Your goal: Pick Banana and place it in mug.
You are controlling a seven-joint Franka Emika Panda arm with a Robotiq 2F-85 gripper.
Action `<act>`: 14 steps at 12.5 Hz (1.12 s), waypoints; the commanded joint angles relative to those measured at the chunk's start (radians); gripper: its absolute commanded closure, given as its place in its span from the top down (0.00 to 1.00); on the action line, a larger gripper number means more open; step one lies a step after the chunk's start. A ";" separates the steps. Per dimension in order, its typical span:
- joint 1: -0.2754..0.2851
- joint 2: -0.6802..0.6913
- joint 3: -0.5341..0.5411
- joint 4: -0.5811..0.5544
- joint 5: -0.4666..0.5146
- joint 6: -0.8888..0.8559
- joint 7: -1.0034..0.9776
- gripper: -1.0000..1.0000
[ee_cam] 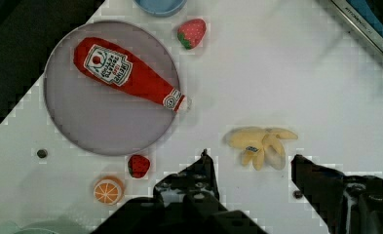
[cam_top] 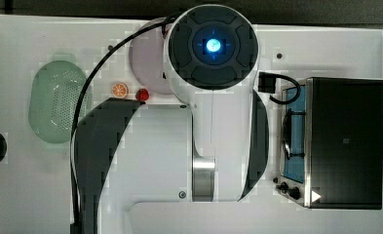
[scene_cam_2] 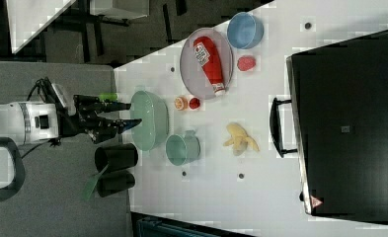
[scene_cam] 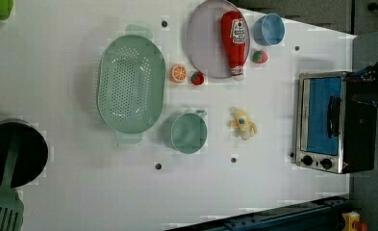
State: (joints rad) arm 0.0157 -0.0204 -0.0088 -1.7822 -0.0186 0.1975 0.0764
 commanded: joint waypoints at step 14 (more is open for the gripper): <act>-0.028 -0.096 -0.022 -0.603 -0.021 0.405 -0.608 1.00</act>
State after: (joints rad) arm -0.0110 -0.0784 -0.0362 -2.3691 -0.0400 0.5918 -0.3716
